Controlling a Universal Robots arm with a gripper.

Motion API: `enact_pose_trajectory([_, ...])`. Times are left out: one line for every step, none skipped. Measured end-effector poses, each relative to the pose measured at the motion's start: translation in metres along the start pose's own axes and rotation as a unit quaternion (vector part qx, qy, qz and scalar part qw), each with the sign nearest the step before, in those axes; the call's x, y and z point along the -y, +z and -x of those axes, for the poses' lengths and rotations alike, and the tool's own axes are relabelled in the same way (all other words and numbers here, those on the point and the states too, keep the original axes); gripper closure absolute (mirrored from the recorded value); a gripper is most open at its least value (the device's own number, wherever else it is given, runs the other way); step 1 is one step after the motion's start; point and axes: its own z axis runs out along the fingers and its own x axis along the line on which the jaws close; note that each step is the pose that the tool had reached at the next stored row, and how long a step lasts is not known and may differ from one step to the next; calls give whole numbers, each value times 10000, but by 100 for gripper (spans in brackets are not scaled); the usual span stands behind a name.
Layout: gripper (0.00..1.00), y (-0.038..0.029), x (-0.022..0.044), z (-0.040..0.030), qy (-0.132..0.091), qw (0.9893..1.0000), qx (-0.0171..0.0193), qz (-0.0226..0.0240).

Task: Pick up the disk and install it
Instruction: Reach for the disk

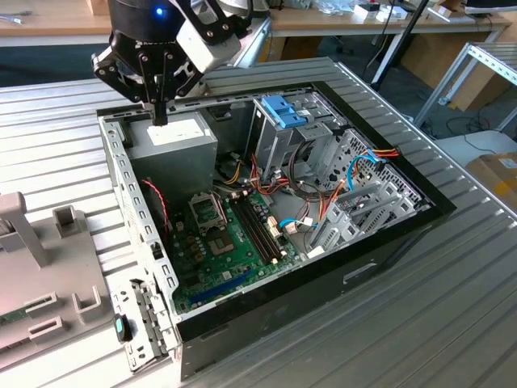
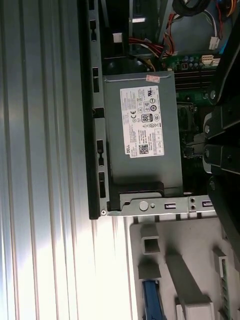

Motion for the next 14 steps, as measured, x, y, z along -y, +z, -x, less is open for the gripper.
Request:
enact_pose_trajectory([89,0,1,-8,0,10000,0,0])
enact_pose_trajectory([89,-1,2,-26,0,10000,0,-1])
enact_pose_trajectory([89,-1,4,-49,0,10000,0,0])
enact_pose_trajectory([89,-2,6,-77,0,10000,0,0])
enact_pose_trajectory([89,-3,8,-106,0,10000,0,0])
enact_pose_trajectory([89,-4,11,-134,0,10000,0,0])
enact_pose_trajectory([89,-4,13,-163,0,10000,0,0])
enact_pose_trajectory([89,-5,14,-169,0,10000,0,0])
enact_pose_trajectory([89,-5,14,-169,-1,10000,0,0])
enact_pose_trajectory([89,-5,14,-170,0,10000,0,0])
enact_pose_trajectory([89,-5,14,-176,1,10000,0,0])
enact_pose_trajectory([89,-6,15,-186,1,10000,0,0])
enact_pose_trajectory([89,-6,16,-202,0,10000,0,0])
enact_pose_trajectory([89,-7,20,-252,0,10000,0,0])
